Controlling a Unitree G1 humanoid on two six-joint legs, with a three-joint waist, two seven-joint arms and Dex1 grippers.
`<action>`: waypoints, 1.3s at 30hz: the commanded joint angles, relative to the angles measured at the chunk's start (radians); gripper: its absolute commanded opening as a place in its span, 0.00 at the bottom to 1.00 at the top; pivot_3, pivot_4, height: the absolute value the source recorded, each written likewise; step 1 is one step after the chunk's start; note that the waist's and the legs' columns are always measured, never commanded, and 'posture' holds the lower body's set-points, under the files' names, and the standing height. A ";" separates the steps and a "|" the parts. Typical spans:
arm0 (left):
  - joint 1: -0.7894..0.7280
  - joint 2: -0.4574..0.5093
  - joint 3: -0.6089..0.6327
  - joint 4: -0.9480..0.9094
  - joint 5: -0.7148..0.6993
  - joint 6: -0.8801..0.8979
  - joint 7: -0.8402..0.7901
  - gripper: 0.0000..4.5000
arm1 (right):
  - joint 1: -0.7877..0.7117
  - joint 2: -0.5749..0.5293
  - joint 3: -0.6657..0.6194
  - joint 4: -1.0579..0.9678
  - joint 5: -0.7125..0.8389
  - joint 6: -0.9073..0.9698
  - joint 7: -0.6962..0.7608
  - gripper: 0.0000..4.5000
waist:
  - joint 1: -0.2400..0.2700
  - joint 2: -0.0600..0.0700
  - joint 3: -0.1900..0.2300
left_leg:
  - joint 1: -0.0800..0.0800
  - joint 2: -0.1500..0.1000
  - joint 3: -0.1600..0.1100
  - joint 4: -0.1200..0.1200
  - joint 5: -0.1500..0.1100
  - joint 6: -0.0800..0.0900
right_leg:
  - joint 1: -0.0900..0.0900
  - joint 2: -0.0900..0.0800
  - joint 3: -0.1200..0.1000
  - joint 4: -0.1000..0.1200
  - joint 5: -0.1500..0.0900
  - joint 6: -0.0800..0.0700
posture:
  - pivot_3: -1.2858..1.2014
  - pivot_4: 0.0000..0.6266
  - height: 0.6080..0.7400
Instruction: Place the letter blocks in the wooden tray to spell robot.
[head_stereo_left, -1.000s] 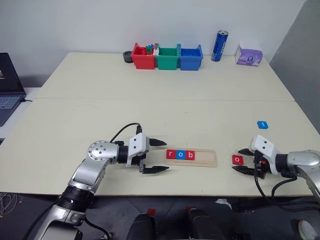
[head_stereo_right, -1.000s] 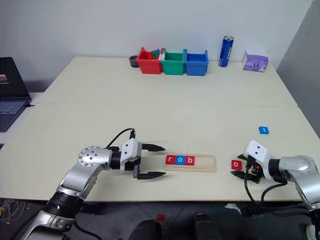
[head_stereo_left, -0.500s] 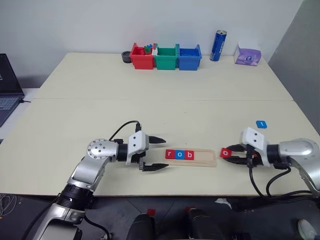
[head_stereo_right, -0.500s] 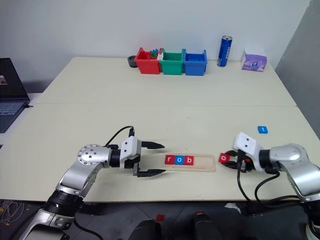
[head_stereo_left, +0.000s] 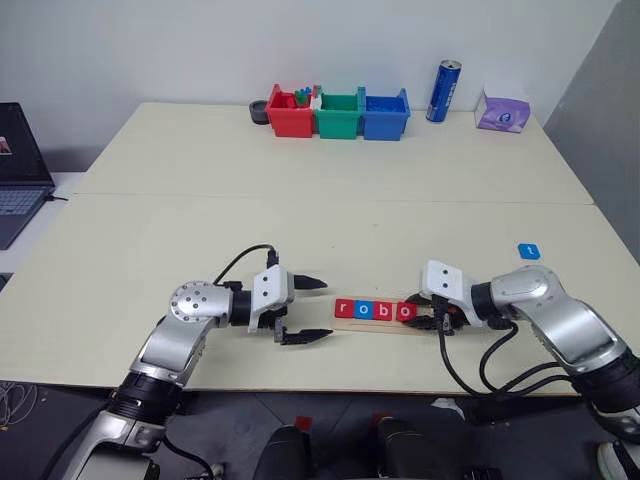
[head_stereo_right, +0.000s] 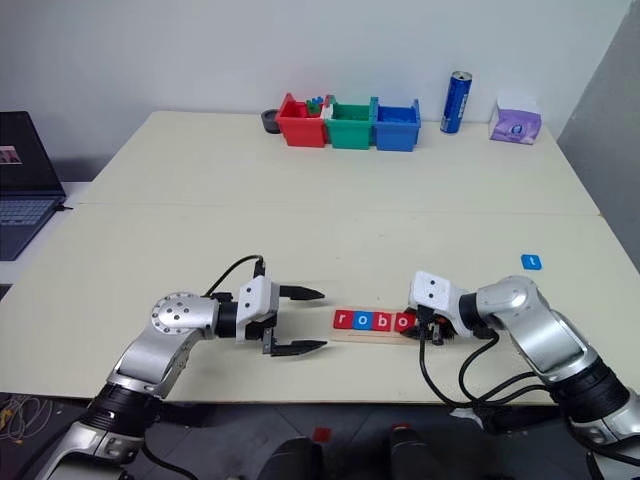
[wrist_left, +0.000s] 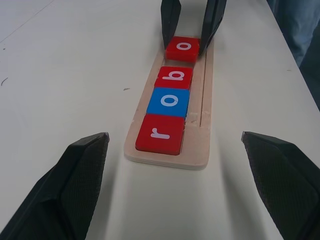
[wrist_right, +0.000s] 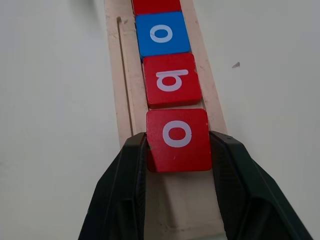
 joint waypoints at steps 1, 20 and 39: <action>0.001 0.003 0.011 -0.034 -0.003 -0.015 0.006 1.00 | -0.028 0.004 -0.006 -0.002 -0.010 -0.018 0.014 0.32 | 0.000 0.000 0.000 | 0.000 0.000 0.000 0.000 0.000 0.000 | 0.000 0.000 0.000 0.000 0.000 0.000 | 0.52 0.24 1.00; 0.003 0.000 0.004 -0.063 -0.008 0.008 0.024 1.00 | -0.059 0.026 -0.006 0.044 -0.031 -0.034 0.041 0.40 | 0.000 0.000 0.000 | 0.000 0.000 0.000 0.000 0.000 0.000 | 0.000 0.000 0.000 0.000 0.000 -0.001 | 0.52 0.24 1.00; 0.009 -0.004 0.000 -0.044 -0.001 -0.015 0.024 1.00 | -0.024 0.038 -0.130 -0.048 0.034 0.041 -0.032 0.71 | 0.000 0.000 0.000 | 0.000 0.000 0.000 0.000 0.000 0.000 | 0.000 0.000 0.000 0.000 0.000 -0.001 | 0.52 0.24 1.00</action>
